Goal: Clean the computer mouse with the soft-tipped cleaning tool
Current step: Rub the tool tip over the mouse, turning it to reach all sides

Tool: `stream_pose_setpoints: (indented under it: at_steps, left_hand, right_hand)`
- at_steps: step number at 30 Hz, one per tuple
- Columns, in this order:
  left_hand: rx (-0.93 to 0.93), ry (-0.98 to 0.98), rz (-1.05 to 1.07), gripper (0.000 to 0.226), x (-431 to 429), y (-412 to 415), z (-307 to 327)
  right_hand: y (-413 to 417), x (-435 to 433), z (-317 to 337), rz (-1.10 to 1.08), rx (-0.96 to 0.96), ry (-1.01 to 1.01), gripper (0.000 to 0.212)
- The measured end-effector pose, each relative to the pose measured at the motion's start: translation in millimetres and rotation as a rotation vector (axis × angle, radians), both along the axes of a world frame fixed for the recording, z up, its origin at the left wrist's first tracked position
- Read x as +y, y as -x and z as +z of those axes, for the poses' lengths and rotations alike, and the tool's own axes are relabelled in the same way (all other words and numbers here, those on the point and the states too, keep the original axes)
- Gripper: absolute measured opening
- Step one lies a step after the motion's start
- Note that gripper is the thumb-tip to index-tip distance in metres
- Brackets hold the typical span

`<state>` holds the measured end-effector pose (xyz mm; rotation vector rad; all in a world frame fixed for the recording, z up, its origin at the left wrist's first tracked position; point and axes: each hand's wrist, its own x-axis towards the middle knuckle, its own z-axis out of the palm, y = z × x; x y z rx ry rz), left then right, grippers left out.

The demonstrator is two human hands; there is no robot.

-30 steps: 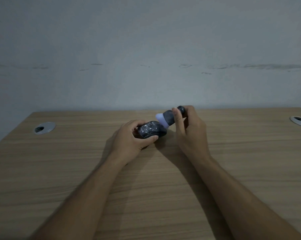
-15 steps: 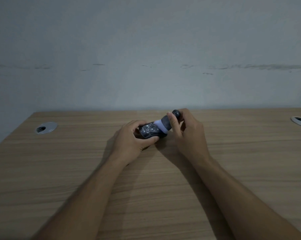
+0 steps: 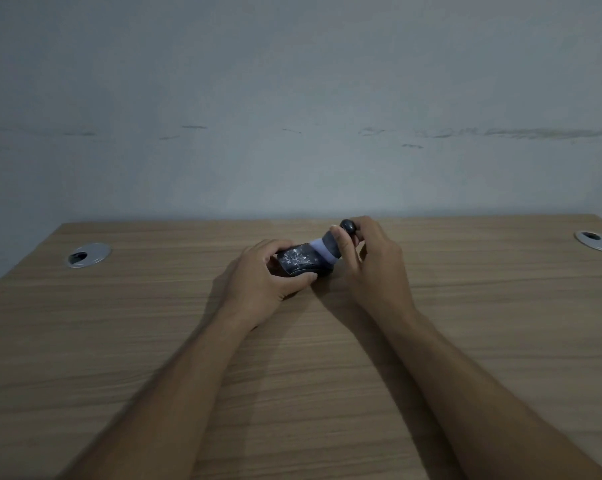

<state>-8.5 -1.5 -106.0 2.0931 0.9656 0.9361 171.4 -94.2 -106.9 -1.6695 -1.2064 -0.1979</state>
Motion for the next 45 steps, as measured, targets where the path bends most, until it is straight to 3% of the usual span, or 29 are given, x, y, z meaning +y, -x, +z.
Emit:
stream_pose_setpoints:
  at_steps: [7, 14, 20, 22, 26, 32, 34, 38, 41, 45]
  left_hand:
    - [-0.036, 0.026, -0.005, 0.049, 3, -3, -2]
    - [-0.085, 0.030, 0.013, 0.047, 5, -5, -5]
    - [-0.093, 0.036, 0.008, 0.045, 5, -7, -4]
    - [-0.091, 0.032, 0.004, 0.045, 6, -6, -4]
    - [-0.116, 0.046, -0.006, 0.047, 5, -3, -3]
    - [-0.117, 0.022, -0.003, 0.044, 6, -5, -4]
    - [-0.095, 0.014, 0.002, 0.045, 8, -5, -5]
    - [-0.098, 0.012, 0.012, 0.048, 7, -4, -6]
    - [-0.107, 0.000, 0.010, 0.048, 5, -6, -7]
    - [-0.052, -0.033, 0.036, 0.049, 8, -6, -5]
  right_hand:
    - [8, -8, 9, -0.024, -0.031, -0.127, 0.023]
    - [-4, -4, -2, -0.092, 0.011, 0.002, 0.023]
    - [6, -13, 10, -0.077, -0.011, -0.114, 0.025]
    - [11, -11, 7, -0.051, -0.056, -0.096, 0.024]
    - [-7, -6, -4, -0.085, 0.026, 0.007, 0.022]
    - [4, -13, 11, -0.066, 0.016, -0.116, 0.022]
    - [11, -10, 8, -0.022, -0.039, -0.090, 0.021]
    - [-5, -3, -3, -0.069, 0.038, 0.007, 0.020]
    - [-9, -7, 4, -0.116, 0.077, -0.049, 0.018]
    - [27, -11, 18, 0.007, -0.063, -0.135, 0.019]
